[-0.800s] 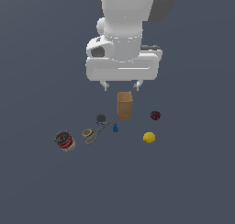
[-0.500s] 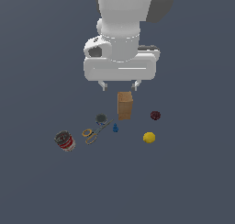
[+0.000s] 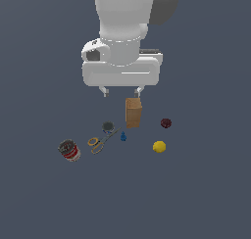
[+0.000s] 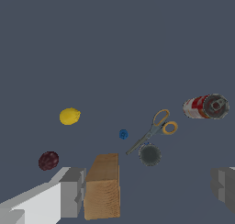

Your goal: Pick up a designated object from a clutter of objects.

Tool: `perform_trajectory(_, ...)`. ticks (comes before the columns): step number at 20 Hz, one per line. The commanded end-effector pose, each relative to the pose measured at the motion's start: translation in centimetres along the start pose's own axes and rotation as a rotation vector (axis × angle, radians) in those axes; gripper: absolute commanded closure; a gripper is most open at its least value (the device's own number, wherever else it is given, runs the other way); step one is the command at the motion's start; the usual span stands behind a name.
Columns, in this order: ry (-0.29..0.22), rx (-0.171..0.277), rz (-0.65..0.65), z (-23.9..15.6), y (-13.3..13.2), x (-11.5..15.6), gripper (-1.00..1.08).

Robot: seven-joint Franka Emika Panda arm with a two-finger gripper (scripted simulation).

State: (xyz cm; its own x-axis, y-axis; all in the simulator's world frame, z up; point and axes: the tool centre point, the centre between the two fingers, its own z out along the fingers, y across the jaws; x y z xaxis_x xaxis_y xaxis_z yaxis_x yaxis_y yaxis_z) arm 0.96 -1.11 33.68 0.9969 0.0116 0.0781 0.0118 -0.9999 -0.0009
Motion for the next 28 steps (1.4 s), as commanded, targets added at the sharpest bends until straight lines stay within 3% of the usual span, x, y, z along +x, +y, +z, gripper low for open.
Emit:
perform_trajectory(1,0.0,0.0,-0.002,0.1,0.0,0.0,-0.92)
perform_trajectory(14,-0.013,-0.004,-0.093,2.8,3.3,2.0,-0.92)
perform_trajectory(28,-0.043,-0.003,-0.308,10.2,11.9,5.0,-0.92)
